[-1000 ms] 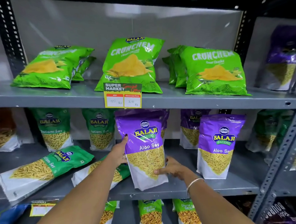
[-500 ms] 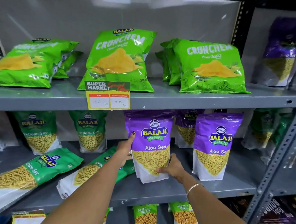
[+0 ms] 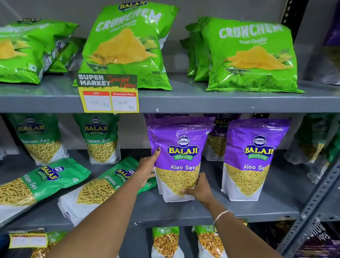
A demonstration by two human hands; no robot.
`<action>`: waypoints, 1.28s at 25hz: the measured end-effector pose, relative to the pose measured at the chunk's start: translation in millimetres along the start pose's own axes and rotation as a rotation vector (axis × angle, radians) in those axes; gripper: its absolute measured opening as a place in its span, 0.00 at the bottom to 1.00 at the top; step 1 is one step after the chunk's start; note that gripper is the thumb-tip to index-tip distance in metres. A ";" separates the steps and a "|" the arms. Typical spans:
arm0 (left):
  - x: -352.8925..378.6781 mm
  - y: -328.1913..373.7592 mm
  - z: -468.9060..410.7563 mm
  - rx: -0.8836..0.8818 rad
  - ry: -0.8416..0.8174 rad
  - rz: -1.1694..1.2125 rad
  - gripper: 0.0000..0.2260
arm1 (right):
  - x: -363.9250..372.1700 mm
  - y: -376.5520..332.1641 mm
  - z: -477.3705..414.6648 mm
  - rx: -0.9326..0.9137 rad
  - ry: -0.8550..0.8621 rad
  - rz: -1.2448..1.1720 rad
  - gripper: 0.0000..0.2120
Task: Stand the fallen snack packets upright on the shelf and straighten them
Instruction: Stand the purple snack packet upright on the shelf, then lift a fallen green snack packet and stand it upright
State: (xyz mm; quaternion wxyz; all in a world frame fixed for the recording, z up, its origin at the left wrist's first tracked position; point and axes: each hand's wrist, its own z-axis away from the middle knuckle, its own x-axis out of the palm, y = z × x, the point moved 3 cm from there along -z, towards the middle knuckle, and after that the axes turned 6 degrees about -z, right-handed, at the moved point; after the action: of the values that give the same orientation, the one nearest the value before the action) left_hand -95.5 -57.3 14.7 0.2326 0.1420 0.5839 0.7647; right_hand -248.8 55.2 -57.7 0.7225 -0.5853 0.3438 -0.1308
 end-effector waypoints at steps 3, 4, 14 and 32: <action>-3.4 2.5 8.8 -0.025 -0.059 -0.041 0.29 | -2.1 -2.0 3.0 0.030 -0.038 0.016 0.36; -6.2 3.5 11.6 -0.031 -0.065 -0.049 0.30 | -2.3 -1.5 2.8 0.041 -0.058 0.030 0.39; -171.1 3.2 23.1 0.091 0.251 -0.693 0.18 | 16.3 -41.1 32.8 0.389 -0.121 -0.013 0.13; -265.8 -68.5 18.2 -0.302 -0.435 -0.351 0.06 | 221.2 -93.4 123.5 0.537 -0.147 -0.401 0.09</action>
State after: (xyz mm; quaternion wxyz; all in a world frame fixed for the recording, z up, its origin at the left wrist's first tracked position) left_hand 152.7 -166.4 -31.4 0.4989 0.1629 0.4160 0.7426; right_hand 12.7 -8.6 -36.6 0.8336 -0.4380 0.1224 -0.3134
